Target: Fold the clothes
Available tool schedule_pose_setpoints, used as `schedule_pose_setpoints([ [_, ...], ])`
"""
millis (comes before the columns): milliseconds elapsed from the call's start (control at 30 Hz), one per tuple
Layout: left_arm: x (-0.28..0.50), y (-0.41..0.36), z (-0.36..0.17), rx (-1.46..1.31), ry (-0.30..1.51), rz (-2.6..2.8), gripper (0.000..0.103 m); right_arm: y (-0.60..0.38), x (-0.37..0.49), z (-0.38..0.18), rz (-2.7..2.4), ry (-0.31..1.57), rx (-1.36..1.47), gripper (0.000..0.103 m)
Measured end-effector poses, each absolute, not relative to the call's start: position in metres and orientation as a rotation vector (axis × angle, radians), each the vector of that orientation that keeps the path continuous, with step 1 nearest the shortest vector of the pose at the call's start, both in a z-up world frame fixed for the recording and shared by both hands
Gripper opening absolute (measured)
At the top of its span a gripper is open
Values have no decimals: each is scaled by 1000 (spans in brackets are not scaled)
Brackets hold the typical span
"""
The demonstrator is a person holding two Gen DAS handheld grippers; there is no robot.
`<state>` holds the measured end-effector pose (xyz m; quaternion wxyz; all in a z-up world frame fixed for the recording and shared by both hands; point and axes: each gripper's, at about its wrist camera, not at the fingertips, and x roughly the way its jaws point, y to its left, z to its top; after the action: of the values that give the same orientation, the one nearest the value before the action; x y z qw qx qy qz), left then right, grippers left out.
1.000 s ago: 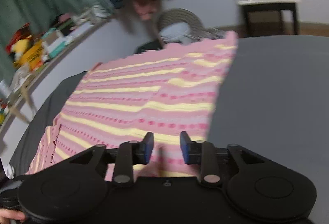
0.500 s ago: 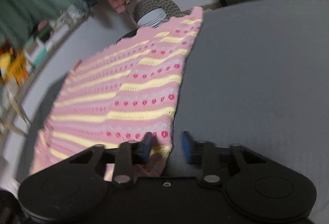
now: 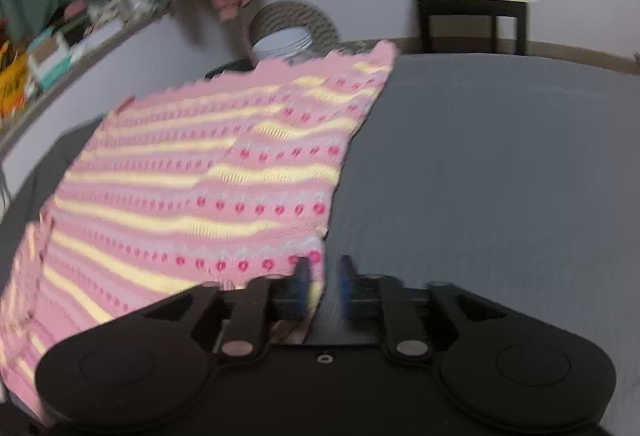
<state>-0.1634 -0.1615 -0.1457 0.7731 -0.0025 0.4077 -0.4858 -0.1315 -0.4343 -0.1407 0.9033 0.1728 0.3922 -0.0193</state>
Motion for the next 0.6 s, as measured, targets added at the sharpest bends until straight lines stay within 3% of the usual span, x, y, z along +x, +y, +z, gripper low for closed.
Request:
schedule_pose_setpoints([
  [200, -156, -151, -126, -50, 713, -907, 4, -433, -162, -120, 41, 779, 346, 34],
  [400, -108, -132, -129, -189, 801, -647, 5, -402, -151, -121, 175, 717, 188, 38],
  [467, -103, -124, -131, -210, 822, -620, 12, -393, -134, -125, 210, 749, 155, 40],
  [533, -103, -118, -133, -220, 829, -611, 36, -392, -118, -133, 208, 823, 179, 40],
  [600, -106, -116, -135, -215, 822, -616, 47, -394, -108, -143, 240, 884, 256, 35],
])
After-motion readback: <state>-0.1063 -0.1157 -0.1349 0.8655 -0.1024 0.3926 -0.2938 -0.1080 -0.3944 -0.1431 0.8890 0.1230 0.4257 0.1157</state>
